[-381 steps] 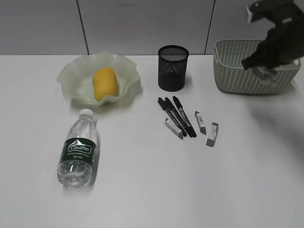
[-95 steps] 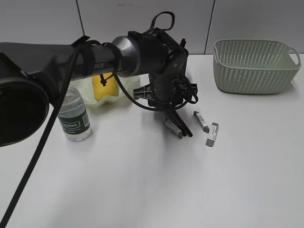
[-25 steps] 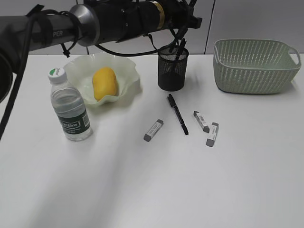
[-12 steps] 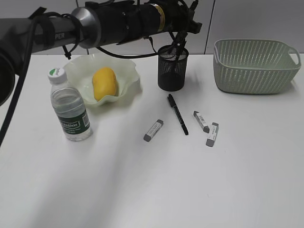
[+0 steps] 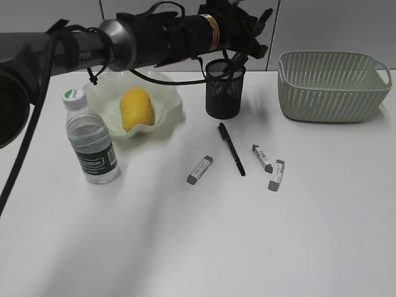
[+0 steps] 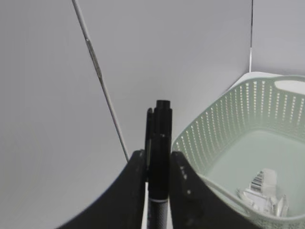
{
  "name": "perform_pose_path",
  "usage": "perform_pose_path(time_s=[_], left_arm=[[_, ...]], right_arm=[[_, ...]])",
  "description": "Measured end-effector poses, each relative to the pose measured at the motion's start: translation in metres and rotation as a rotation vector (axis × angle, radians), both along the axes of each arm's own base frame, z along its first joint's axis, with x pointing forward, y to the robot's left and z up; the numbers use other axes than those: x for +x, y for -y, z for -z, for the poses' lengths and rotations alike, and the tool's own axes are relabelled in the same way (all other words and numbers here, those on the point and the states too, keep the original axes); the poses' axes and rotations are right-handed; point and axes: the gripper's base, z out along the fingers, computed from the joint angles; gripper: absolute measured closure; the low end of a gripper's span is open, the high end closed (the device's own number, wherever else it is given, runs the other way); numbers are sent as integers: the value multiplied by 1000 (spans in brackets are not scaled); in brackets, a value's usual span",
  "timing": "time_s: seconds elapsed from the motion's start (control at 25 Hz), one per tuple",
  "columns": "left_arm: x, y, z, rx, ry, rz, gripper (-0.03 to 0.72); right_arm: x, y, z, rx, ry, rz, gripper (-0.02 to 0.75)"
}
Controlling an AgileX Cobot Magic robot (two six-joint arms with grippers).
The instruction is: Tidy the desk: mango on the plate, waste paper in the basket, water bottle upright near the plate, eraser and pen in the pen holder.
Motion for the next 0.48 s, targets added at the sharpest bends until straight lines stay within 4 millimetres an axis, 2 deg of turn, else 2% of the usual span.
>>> perform_pose_path(time_s=[0.12, 0.28, 0.4, 0.48], left_arm=[[2, -1, 12, 7, -6, 18, 587], [3, -1, 15, 14, -1, 23, 570], [3, -1, 14, 12, 1, 28, 500], [3, -1, 14, 13, 2, 28, 412]], right_arm=[[0, 0, 0, 0, 0, 0, 469], [0, 0, 0, 0, 0, 0, 470], [0, 0, 0, 0, 0, 0, 470], [0, 0, 0, 0, 0, 0, 470]])
